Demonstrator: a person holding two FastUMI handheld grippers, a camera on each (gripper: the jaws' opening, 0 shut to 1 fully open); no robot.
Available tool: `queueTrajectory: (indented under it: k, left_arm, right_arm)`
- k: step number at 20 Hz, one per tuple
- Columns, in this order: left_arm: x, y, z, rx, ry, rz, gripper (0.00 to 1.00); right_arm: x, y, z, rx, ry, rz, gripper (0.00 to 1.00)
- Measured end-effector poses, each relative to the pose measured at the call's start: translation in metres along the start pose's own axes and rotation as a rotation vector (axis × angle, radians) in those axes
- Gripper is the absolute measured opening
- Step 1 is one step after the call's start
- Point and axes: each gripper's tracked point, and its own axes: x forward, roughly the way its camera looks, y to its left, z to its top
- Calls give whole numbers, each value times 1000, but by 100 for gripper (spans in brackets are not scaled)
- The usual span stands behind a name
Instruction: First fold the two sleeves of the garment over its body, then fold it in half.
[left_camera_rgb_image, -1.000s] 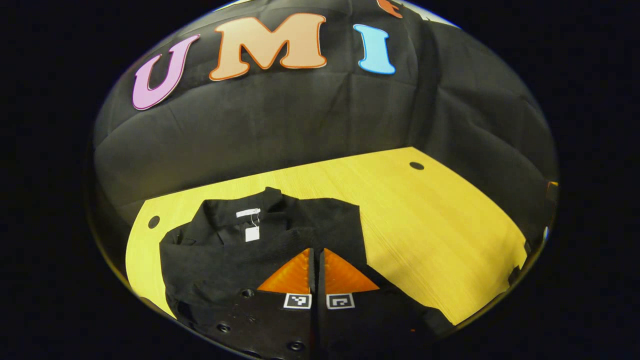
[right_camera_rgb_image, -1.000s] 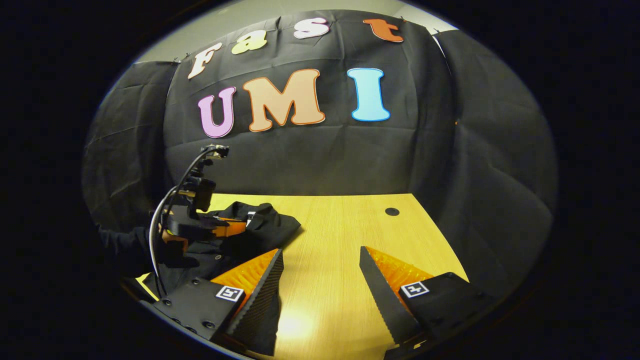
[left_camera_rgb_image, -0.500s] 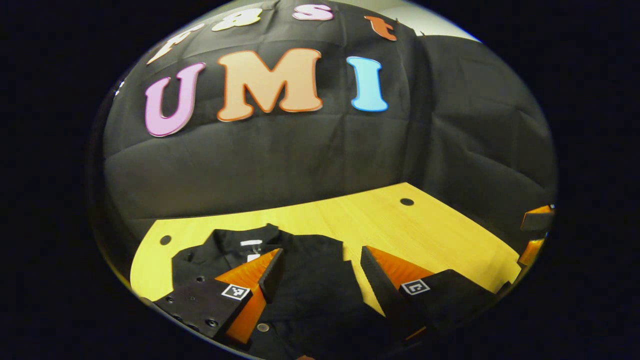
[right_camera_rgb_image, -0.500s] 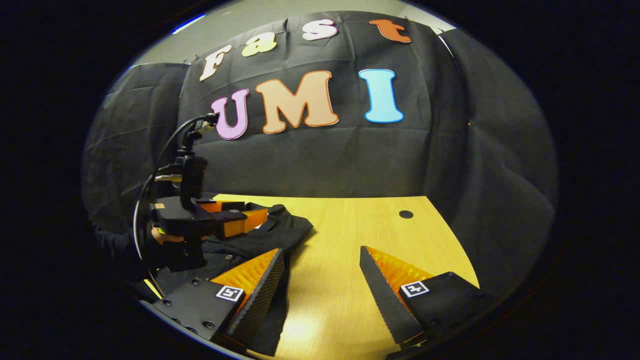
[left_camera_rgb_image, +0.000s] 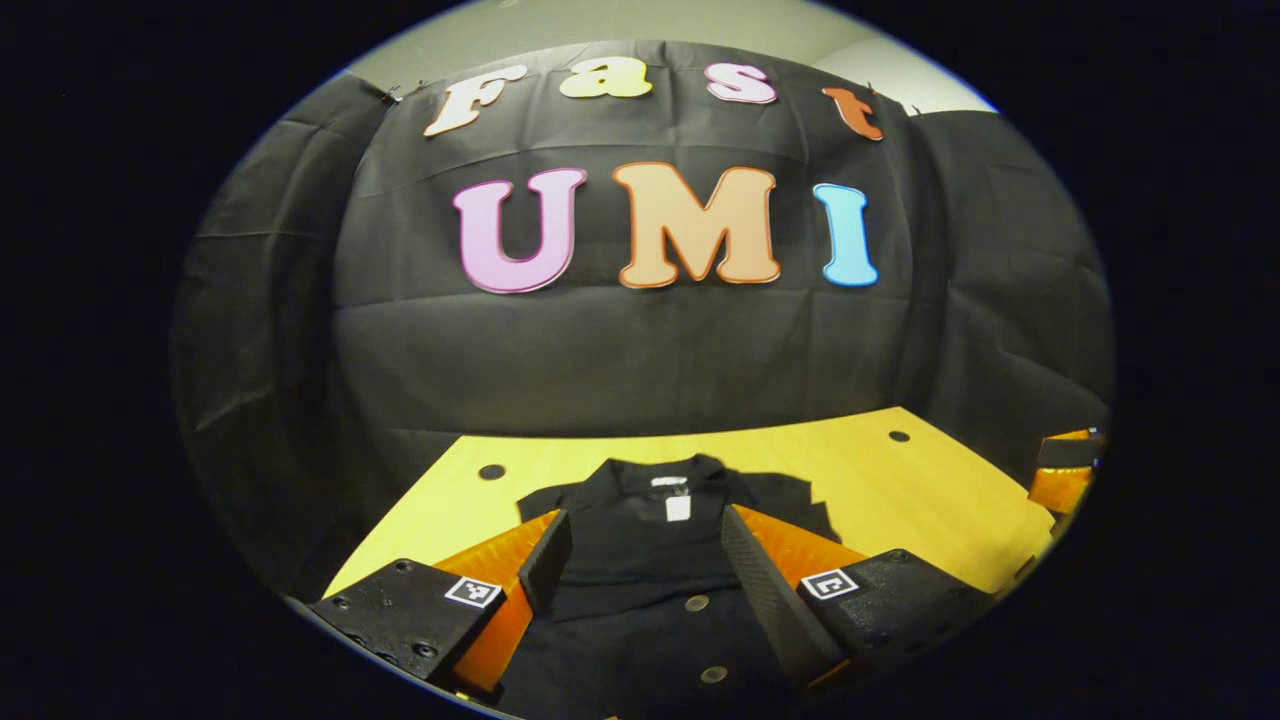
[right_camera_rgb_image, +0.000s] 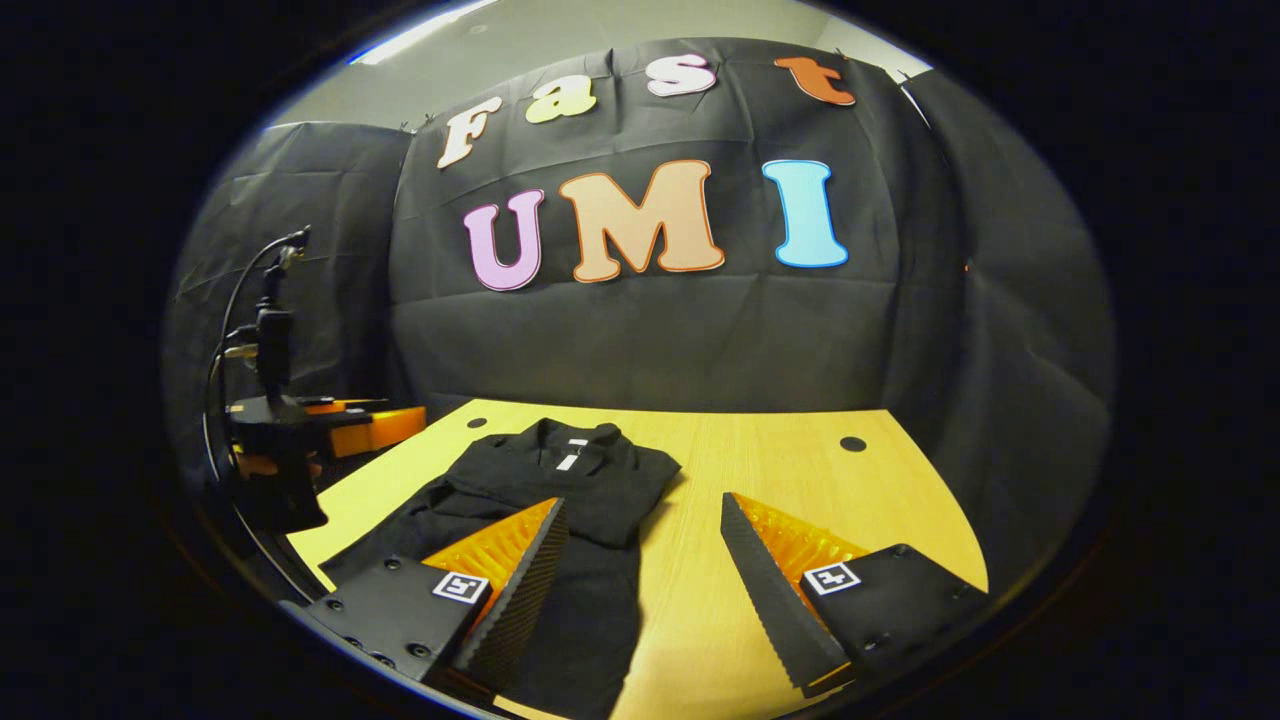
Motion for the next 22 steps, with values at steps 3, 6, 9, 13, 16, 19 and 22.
queueTrajectory:
  k: [3,6,9,13,16,19,22]
  left_arm:
    - [-35,45,-23,10,28,60,93]
    - [-67,78,-48,0,64,98,93]
    - [-91,95,-77,-13,105,113,93]
    - [-111,104,-122,-27,177,113,93]
    - [-124,107,-157,-42,245,117,93]
    - [-133,108,-185,-51,300,114,94]
    - [-140,110,-211,-57,350,115,94]
  right_arm:
    - [-8,21,-15,-6,14,-12,94]
    - [-19,37,-30,-12,29,-27,94]
    - [-26,50,-52,-11,55,-38,98]
    - [-35,62,-85,-28,103,-49,98]
    - [-39,62,-113,-29,151,-72,98]
    - [-43,57,-142,-22,206,-97,98]
    - [-45,52,-163,-23,253,-116,98]
